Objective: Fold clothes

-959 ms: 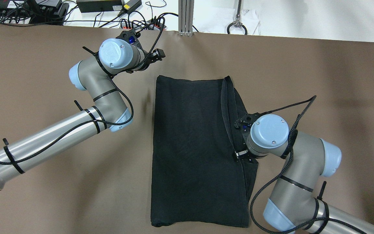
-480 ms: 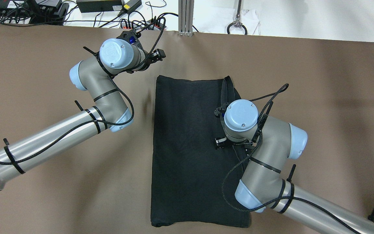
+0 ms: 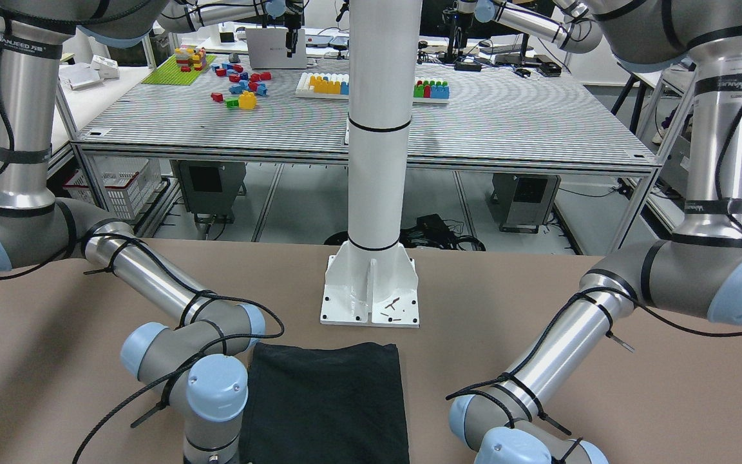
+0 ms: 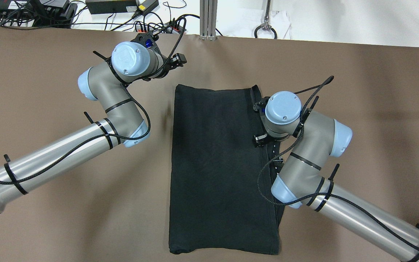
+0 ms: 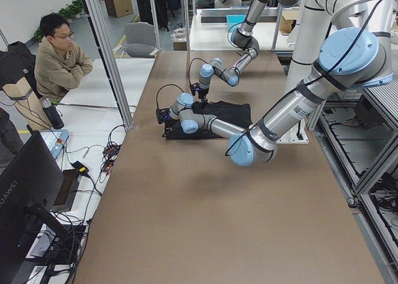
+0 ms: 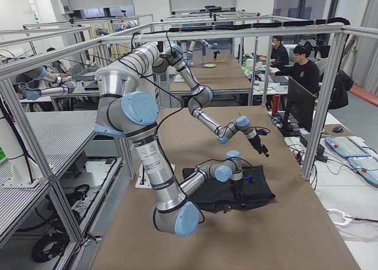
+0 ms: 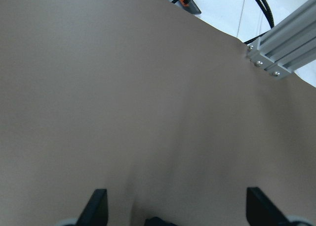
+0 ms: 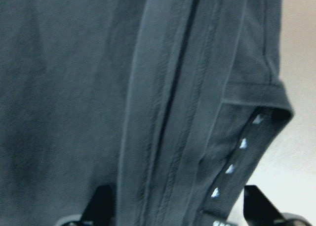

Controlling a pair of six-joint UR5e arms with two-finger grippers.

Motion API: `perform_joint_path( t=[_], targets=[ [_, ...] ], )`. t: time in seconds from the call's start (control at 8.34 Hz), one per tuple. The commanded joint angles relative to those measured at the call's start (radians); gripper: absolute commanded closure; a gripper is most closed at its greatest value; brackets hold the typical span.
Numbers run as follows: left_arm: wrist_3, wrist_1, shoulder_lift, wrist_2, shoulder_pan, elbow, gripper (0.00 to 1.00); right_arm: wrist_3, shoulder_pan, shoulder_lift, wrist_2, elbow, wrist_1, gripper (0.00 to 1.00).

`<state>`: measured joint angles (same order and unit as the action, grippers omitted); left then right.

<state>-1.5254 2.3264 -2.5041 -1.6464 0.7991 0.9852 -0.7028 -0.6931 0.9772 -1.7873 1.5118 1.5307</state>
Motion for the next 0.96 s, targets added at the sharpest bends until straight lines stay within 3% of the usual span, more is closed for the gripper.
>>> perform_joint_path(
  t=[0.0,0.36,0.48,0.6,0.84],
  targets=[
    [-0.001,-0.002,0.005,0.0,0.002,0.012,0.0,0.077,-0.058,0.029,-0.02,-0.019,-0.03,0.05],
    [-0.001,-0.002,0.004,0.0,0.0,0.012,0.0,0.022,-0.066,-0.008,-0.073,-0.004,-0.027,0.05],
    [-0.001,-0.002,0.002,0.0,0.0,0.012,0.0,-0.123,-0.062,-0.003,-0.084,0.034,-0.035,0.05],
    [-0.001,-0.002,0.001,0.0,0.0,0.012,0.0,-0.449,-0.034,0.023,-0.086,0.098,-0.04,0.05],
    [0.001,-0.004,0.001,0.0,0.0,0.01,0.0,-0.677,0.036,0.114,-0.077,0.277,-0.038,0.05]
  ],
)
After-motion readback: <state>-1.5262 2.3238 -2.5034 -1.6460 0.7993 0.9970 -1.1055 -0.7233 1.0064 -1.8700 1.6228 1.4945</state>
